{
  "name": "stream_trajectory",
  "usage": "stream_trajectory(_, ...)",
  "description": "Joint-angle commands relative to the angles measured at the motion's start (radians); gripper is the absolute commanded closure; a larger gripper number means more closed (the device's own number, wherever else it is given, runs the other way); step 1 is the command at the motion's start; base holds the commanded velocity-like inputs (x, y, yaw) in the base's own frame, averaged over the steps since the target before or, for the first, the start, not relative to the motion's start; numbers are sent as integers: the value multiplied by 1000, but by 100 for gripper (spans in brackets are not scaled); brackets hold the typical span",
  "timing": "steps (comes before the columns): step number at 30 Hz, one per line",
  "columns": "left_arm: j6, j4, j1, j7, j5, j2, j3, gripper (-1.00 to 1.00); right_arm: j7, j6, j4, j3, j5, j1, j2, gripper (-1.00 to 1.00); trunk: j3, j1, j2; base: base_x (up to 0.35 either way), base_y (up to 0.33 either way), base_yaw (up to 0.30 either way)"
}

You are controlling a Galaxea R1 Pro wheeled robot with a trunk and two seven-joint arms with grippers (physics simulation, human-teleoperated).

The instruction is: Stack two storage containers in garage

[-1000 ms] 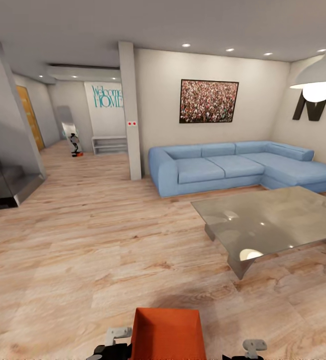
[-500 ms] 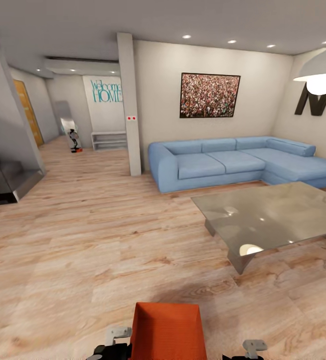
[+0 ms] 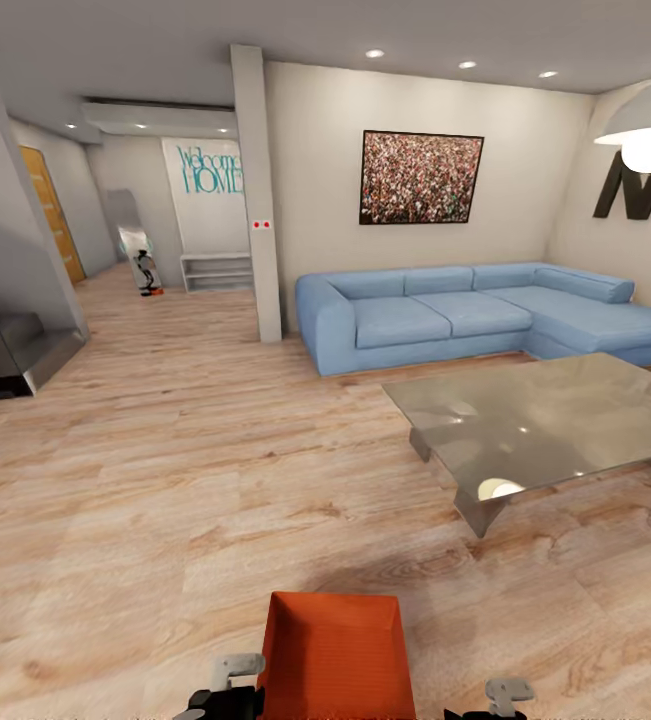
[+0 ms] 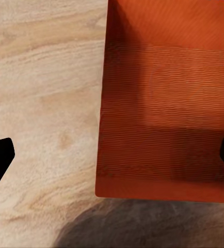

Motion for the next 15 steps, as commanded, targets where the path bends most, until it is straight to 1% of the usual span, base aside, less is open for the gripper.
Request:
stream_trajectory(1, 5, -2, 0, -1, -10, -2, 5, -100, 3, 3, -4, 0, -10, -1, 0, -100, -6, 4, -8, 0, 0, 0)
stream_trajectory(7, 4, -4, 0, 0, -7, -3, 5, -100, 0, 4, -57, 0, -9, -3, 0, -100, -34, 27, -50, 0, 0, 0)
stream_trajectory(11, 4, -9, 0, 0, -7, -2, 5, -100, -6, 7, -67, 1, -9, -24, 10, -100, -53, 42, -78, 0, 0, 0)
stream_trajectory(12, 5, -14, 0, 0, -7, -2, 5, -100, -16, 8, -68, 1, -9, -28, 12, -100, -58, 46, -85, 0, 0, 0)
stream_trajectory(13, 6, -30, 0, -1, -7, -3, 5, -100, -43, 7, -68, 2, -10, -33, 15, -100, -63, 50, -92, 0, 0, 0)
stream_trajectory(15, 6, -38, 0, -1, -7, -5, 5, -100, -53, 6, -69, 3, -10, -35, 18, -100, -72, 58, -106, 0, 0, 0)
